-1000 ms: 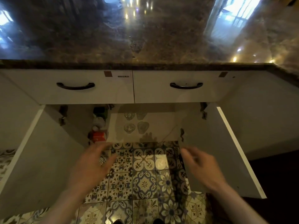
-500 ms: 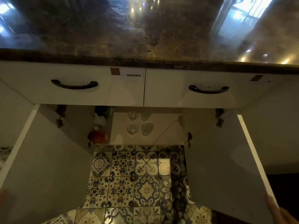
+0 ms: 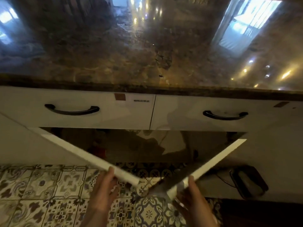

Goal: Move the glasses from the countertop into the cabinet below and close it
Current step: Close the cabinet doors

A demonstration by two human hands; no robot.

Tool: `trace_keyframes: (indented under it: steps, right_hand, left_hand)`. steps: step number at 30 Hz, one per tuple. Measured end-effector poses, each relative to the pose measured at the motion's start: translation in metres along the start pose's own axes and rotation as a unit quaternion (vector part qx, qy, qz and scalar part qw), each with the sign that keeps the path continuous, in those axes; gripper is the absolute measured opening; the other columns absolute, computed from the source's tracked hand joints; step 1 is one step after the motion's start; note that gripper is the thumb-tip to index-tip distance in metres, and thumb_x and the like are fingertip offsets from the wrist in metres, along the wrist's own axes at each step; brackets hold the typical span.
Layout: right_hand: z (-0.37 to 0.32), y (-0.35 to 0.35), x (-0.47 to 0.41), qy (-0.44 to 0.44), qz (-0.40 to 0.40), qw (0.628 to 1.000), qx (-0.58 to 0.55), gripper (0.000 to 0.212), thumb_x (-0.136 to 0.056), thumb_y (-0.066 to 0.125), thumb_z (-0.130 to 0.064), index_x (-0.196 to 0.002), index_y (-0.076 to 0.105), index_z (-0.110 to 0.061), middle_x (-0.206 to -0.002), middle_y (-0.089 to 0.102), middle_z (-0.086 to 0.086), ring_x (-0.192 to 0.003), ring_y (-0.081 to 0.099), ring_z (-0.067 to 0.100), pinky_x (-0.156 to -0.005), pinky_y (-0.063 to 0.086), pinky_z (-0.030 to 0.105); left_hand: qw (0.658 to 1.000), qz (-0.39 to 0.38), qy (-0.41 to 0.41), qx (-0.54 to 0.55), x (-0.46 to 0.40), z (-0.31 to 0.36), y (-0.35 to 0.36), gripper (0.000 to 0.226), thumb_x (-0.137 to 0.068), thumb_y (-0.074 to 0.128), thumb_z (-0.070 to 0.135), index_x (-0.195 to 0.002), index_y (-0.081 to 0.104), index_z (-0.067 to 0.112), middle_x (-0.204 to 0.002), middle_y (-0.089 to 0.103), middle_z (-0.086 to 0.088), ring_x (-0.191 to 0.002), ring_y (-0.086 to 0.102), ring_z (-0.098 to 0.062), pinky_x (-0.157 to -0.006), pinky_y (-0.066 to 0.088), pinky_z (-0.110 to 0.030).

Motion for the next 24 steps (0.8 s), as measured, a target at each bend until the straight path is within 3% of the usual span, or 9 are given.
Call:
trace_keyframes:
  steps: [2, 5, 7, 10, 13, 14, 17, 22, 24]
  right_hand:
    - [-0.024, 0.033, -0.01, -0.056, -0.042, 0.997, 0.012, 0.042, -0.095, 0.059, -0.048, -0.125, 0.057, -0.019, -0.122, 0.065, 0.006, -0.103, 0.061, 0.018, -0.1, 0.046, 0.043]
    - [-0.06, 0.066, -0.031, -0.124, -0.097, 0.987, 0.04, 0.049, -0.101, 0.054, -0.038, -0.145, 0.048, -0.018, -0.143, 0.055, 0.0, -0.119, 0.056, 0.012, -0.116, 0.037, 0.043]
    - [-0.08, 0.083, -0.038, -0.144, -0.116, 0.981, 0.05, 0.047, -0.1, 0.056, -0.031, -0.143, 0.05, -0.013, -0.143, 0.055, 0.003, -0.122, 0.056, 0.014, -0.117, 0.037, 0.043]
    - [-0.093, 0.095, -0.049, -0.143, -0.128, 0.981, 0.039, 0.041, -0.098, 0.058, -0.026, -0.136, 0.055, -0.012, -0.139, 0.06, 0.007, -0.127, 0.057, 0.018, -0.117, 0.038, 0.043]
    - [-0.096, 0.1, -0.055, -0.152, -0.128, 0.977, 0.071, 0.02, -0.091, 0.06, -0.025, -0.111, 0.061, -0.02, -0.115, 0.063, 0.004, -0.106, 0.059, 0.017, -0.113, 0.036, 0.049]
    - [-0.097, 0.103, -0.057, -0.15, -0.116, 0.978, 0.091, 0.007, -0.087, 0.061, -0.023, -0.094, 0.057, -0.024, -0.099, 0.058, 0.003, -0.092, 0.054, 0.017, -0.106, 0.037, 0.049]
    - [-0.102, 0.111, -0.063, -0.162, -0.108, 0.976, 0.094, 0.027, -0.085, 0.057, -0.013, -0.074, 0.039, -0.03, -0.077, 0.041, -0.003, -0.071, 0.039, 0.013, -0.086, 0.031, 0.043]
    - [-0.099, 0.113, -0.058, -0.147, -0.111, 0.977, 0.103, 0.029, -0.087, 0.056, -0.013, -0.075, 0.038, -0.032, -0.079, 0.041, -0.005, -0.072, 0.039, 0.012, -0.088, 0.035, 0.041]
    - [-0.096, 0.105, -0.054, -0.149, -0.113, 0.975, 0.119, 0.02, -0.09, 0.062, -0.023, -0.085, 0.046, -0.033, -0.092, 0.051, -0.005, -0.088, 0.051, 0.015, -0.095, 0.039, 0.042]
  left_hand:
    - [0.997, -0.045, 0.034, -0.048, -0.014, 0.019, 0.029, 0.07, -0.082, 0.06, 0.052, -0.147, 0.042, 0.033, -0.135, 0.056, 0.002, -0.126, 0.052, -0.023, -0.114, 0.031, -0.048]
    - [0.996, -0.062, 0.065, -0.012, -0.042, 0.037, 0.051, 0.059, -0.096, 0.056, 0.023, -0.152, 0.036, 0.02, -0.143, 0.051, -0.001, -0.128, 0.051, -0.021, -0.115, 0.033, -0.04]
    - [0.991, -0.096, 0.094, 0.019, -0.052, 0.051, 0.058, 0.04, -0.094, 0.054, 0.005, -0.134, 0.054, 0.007, -0.129, 0.058, -0.005, -0.122, 0.054, -0.021, -0.109, 0.041, -0.039]
    - [0.989, -0.098, 0.112, 0.018, -0.067, 0.061, 0.066, 0.026, -0.086, 0.049, -0.007, -0.103, 0.056, 0.012, -0.103, 0.055, -0.006, -0.102, 0.051, -0.024, -0.099, 0.044, -0.035]
    - [0.987, -0.096, 0.129, 0.025, -0.076, 0.067, 0.071, 0.021, -0.077, 0.051, -0.009, -0.083, 0.057, 0.01, -0.1, 0.057, -0.007, -0.097, 0.051, -0.026, -0.096, 0.041, -0.04]
    - [0.986, -0.097, 0.134, 0.02, -0.077, 0.067, 0.072, 0.023, -0.072, 0.054, -0.006, -0.087, 0.058, 0.011, -0.1, 0.057, -0.008, -0.098, 0.051, -0.027, -0.096, 0.04, -0.04]
    - [0.982, -0.11, 0.148, 0.023, -0.079, 0.067, 0.073, 0.054, -0.058, 0.057, 0.001, -0.109, 0.048, 0.015, -0.105, 0.047, -0.008, -0.097, 0.044, -0.024, -0.092, 0.037, -0.04]
    - [0.981, -0.114, 0.15, -0.051, -0.081, 0.067, 0.074, 0.041, -0.074, 0.055, -0.008, -0.108, 0.055, 0.016, -0.105, 0.054, -0.007, -0.102, 0.05, -0.026, -0.097, 0.039, -0.041]
    - [0.979, -0.098, 0.141, -0.106, -0.079, 0.061, 0.068, 0.042, -0.086, 0.057, 0.001, -0.124, 0.059, 0.017, -0.118, 0.059, -0.003, -0.116, 0.054, -0.023, -0.106, 0.039, -0.04]
Point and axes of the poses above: each hand's wrist, its own x-axis away from the middle knuckle, its own y-axis out of the palm, z = x × y, the point moved 8 cm from there along -x, towards the middle knuckle
